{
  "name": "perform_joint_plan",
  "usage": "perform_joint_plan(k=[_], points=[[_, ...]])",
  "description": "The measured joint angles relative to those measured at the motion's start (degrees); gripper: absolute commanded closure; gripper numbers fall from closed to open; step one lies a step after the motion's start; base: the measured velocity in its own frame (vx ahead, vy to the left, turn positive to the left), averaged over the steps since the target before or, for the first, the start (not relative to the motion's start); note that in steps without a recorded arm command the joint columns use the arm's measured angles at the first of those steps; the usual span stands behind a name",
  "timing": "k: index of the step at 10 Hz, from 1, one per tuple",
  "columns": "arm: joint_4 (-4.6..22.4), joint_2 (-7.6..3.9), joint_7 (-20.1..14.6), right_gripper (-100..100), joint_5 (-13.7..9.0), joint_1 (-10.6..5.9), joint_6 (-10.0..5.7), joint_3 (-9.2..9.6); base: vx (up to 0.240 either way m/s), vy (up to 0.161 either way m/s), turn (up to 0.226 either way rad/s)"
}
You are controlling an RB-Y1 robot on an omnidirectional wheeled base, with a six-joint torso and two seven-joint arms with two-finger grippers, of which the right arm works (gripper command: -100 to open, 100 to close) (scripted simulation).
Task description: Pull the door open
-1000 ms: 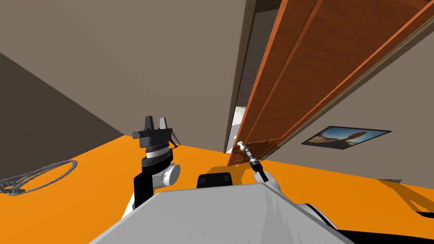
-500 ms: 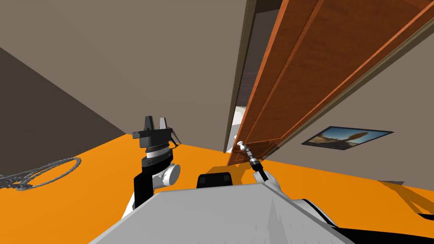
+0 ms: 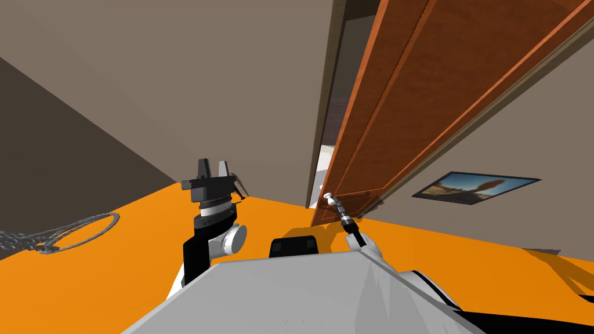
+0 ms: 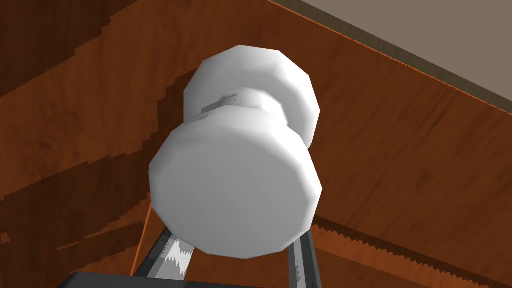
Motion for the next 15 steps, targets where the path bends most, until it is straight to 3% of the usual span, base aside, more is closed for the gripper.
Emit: perform_joint_plan(k=[1,3,4,5,7,8,9,12,13,14,15], points=[[1.29,-0.14,-1.55,100,-0.70,-0.72,-0.64,0.56,-0.035,-0.014,0.022],[0.28,-0.21,-4.02,100,-1.80,-0.28,0.02,1.28,-0.032,-0.023,0.029],[-3.01,-0.25,-4.84,100,-2.22,1.35,1.71,1.46,-0.012,-0.010,0.009],[-3.28,-0.26,-5.30,100,-2.30,1.27,2.31,1.61,-0.007,0.003,-0.005],[-0.43,-0.37,-6.61,100,-2.91,-0.09,0.72,2.06,-0.028,-0.014,0.020],[-1.80,-0.46,-7.49,100,-3.29,0.46,1.53,2.30,-0.043,-0.016,0.034],[1.64,-0.53,-9.01,100,-3.92,-1.43,0.09,2.93,-0.050,-0.012,0.022],[0.59,-0.54,-11.27,100,-5.10,-1.01,0.67,3.66,-0.022,-0.013,0.015],[-1.99,-0.66,-11.99,100,-5.52,0.43,1.76,3.80,-0.037,-0.024,0.043],[0.36,-0.72,-13.37,100,-6.15,-0.89,0.89,4.43,-0.031,-0.026,0.049],[0.47,-0.96,-14.66,100,-6.52,-0.93,0.78,4.80,-0.031,-0.020,0.031]])
